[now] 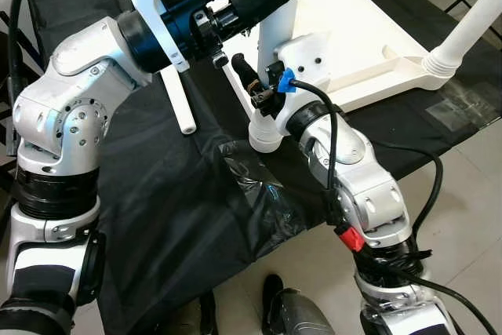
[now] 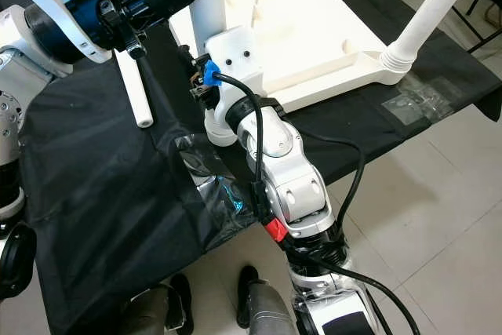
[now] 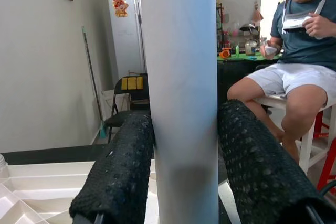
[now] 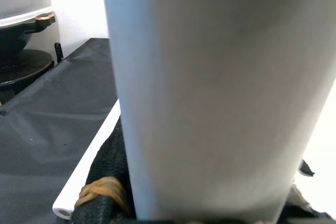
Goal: Building children table
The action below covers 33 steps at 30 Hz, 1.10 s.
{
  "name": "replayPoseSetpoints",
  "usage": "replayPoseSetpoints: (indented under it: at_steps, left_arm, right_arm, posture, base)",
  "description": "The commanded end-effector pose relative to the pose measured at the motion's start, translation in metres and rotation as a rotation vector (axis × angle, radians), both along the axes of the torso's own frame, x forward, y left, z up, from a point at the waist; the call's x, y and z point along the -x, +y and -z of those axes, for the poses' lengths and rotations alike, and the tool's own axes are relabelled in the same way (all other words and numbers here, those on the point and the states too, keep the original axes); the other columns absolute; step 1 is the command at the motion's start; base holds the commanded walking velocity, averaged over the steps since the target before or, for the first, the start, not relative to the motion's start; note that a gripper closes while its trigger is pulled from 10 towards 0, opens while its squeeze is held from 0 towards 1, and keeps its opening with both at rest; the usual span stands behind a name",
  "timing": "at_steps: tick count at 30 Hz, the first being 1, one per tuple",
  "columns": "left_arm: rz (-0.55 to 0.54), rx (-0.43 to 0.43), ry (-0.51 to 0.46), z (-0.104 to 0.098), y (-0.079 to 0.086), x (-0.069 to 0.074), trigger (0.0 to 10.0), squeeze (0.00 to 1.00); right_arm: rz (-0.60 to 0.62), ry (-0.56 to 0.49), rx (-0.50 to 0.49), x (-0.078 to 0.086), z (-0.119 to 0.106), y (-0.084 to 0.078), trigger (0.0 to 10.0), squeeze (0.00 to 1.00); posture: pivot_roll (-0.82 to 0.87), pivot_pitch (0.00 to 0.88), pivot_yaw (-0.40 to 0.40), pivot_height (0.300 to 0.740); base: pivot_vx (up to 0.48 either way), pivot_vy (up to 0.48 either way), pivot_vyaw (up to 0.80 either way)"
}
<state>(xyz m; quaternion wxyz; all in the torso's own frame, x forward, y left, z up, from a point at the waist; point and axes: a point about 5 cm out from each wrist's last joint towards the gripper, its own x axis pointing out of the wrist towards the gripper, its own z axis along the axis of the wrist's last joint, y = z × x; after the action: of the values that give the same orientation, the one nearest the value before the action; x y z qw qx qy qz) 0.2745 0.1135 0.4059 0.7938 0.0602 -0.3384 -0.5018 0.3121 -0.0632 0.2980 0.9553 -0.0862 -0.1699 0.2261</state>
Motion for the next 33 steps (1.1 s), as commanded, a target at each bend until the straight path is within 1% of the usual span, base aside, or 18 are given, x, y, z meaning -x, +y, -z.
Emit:
replayPoseSetpoints:
  at_steps: [1, 9, 10, 13, 14, 18, 19, 20, 21, 22, 24, 25, 26, 27, 28, 30, 31, 33]
  left_arm:
    - [0.011, -0.028, -0.042, -0.003, -0.003, 0.004, 0.0, 0.0]
    - [0.019, -0.039, -0.032, 0.0, -0.006, 0.001, 0.0, 0.0]
    - [0.025, -0.041, -0.028, 0.001, -0.007, 0.0, 0.0, 0.0]
    - [0.025, -0.041, -0.028, 0.001, -0.007, 0.0, 0.0, 0.0]
    - [0.029, -0.043, -0.025, 0.001, -0.007, 0.0, 0.0, 0.0]
    - [0.036, -0.041, -0.02, 0.002, -0.009, -0.002, 0.0, 0.0]
    - [0.037, -0.038, -0.019, 0.001, -0.009, -0.003, 0.0, 0.0]
    - [0.037, -0.038, -0.019, 0.001, -0.009, -0.003, 0.0, 0.0]
    - [0.038, -0.037, -0.019, 0.001, -0.009, -0.004, 0.0, 0.0]
    - [0.038, -0.037, -0.019, 0.001, -0.009, -0.004, 0.0, 0.0]
    - [0.04, -0.034, -0.018, 0.001, -0.009, -0.005, 0.0, 0.0]
    - [0.041, -0.033, -0.017, 0.001, -0.009, -0.005, 0.0, 0.0]
    - [0.041, -0.033, -0.017, 0.001, -0.009, -0.005, 0.0, 0.0]
    - [0.042, -0.033, -0.017, 0.001, -0.01, -0.005, 0.0, 0.0]
    - [0.043, -0.033, -0.017, 0.002, -0.01, -0.005, 0.0, 0.0]
    - [0.043, -0.033, -0.017, 0.002, -0.01, -0.005, 0.0, 0.0]
    - [0.046, -0.032, -0.017, 0.002, -0.01, -0.005, 0.0, 0.0]
    - [0.046, -0.032, -0.017, 0.002, -0.01, -0.005, 0.0, 0.0]
  right_arm:
    - [0.088, 0.18, 0.046, -0.015, 0.04, -0.011, 10.0, 0.0]
    - [0.086, 0.175, 0.044, -0.015, 0.038, -0.011, 10.0, 0.0]
    - [0.085, 0.172, 0.04, -0.015, 0.037, -0.011, 10.0, 0.02]
    - [0.085, 0.172, 0.04, -0.015, 0.037, -0.011, 10.0, 0.02]
    - [0.084, 0.17, 0.037, -0.015, 0.037, -0.012, 10.0, 1.0]
    - [0.064, 0.146, 0.02, -0.014, 0.031, -0.013, 10.0, 1.0]
    - [0.03, 0.123, 0.016, -0.013, 0.025, -0.013, 10.0, 1.0]
    - [0.03, 0.123, 0.016, -0.013, 0.025, -0.013, 10.0, 1.0]
    - [-0.021, 0.097, 0.022, -0.011, 0.019, -0.015, 10.0, 1.0]
    - [-0.021, 0.097, 0.022, -0.011, 0.019, -0.015, 10.0, 1.0]
    - [-0.127, 0.064, 0.041, -0.008, 0.009, -0.019, 10.0, 1.0]
    - [-0.165, 0.057, 0.052, -0.007, 0.005, -0.025, 10.0, 1.0]
    - [-0.165, 0.057, 0.052, -0.007, 0.005, -0.025, 10.0, 1.0]
    - [-0.185, 0.054, 0.058, -0.007, 0.003, -0.029, 10.0, 1.0]
    - [-0.237, 0.054, 0.081, -0.006, -0.002, -0.036, 10.0, 1.0]
    - [-0.237, 0.054, 0.081, -0.006, -0.002, -0.036, 10.0, 1.0]
    - [-0.319, 0.057, 0.104, -0.003, -0.006, -0.041, 10.0, 1.0]
    - [-0.319, 0.057, 0.104, -0.003, -0.006, -0.041, 10.0, 1.0]
  posture:
    - [0.02, 0.339, -0.008, 0.74]
    - [0.02, 0.342, -0.007, 0.74]
    - [0.02, 0.343, -0.005, 0.74]
    - [0.02, 0.343, -0.005, 0.74]
    - [0.02, 0.343, -0.005, 0.74]
    - [0.02, 0.344, -0.001, 0.74]
    - [0.02, 0.344, -0.001, 0.74]
    - [0.02, 0.344, -0.001, 0.74]
    - [0.02, 0.345, -0.001, 0.74]
    - [0.02, 0.345, -0.001, 0.74]
    - [0.02, 0.347, 0.0, 0.74]
    - [0.02, 0.348, 0.0, 0.74]
    - [0.02, 0.348, 0.0, 0.74]
    - [0.02, 0.348, 0.0, 0.74]
    - [0.02, 0.348, 0.001, 0.74]
    - [0.02, 0.348, 0.001, 0.74]
    - [0.02, 0.348, 0.001, 0.74]
    - [0.02, 0.348, 0.001, 0.74]
  base:
    - [0.0, 0.0, 0.0]
    - [0.0, 0.0, 0.0]
    - [0.0, 0.0, 0.0]
    - [0.0, 0.0, 0.0]
    - [0.0, 0.0, 0.0]
    - [0.0, 0.0, 0.0]
    - [0.0, 0.0, 0.0]
    - [0.0, 0.0, 0.0]
    - [0.0, 0.0, 0.0]
    - [0.0, 0.0, 0.0]
    - [0.0, 0.0, 0.0]
    - [0.0, 0.0, 0.0]
    - [0.0, 0.0, 0.0]
    - [0.0, 0.0, 0.0]
    - [0.0, 0.0, 0.0]
    - [0.0, 0.0, 0.0]
    - [0.0, 0.0, 0.0]
    - [0.0, 0.0, 0.0]
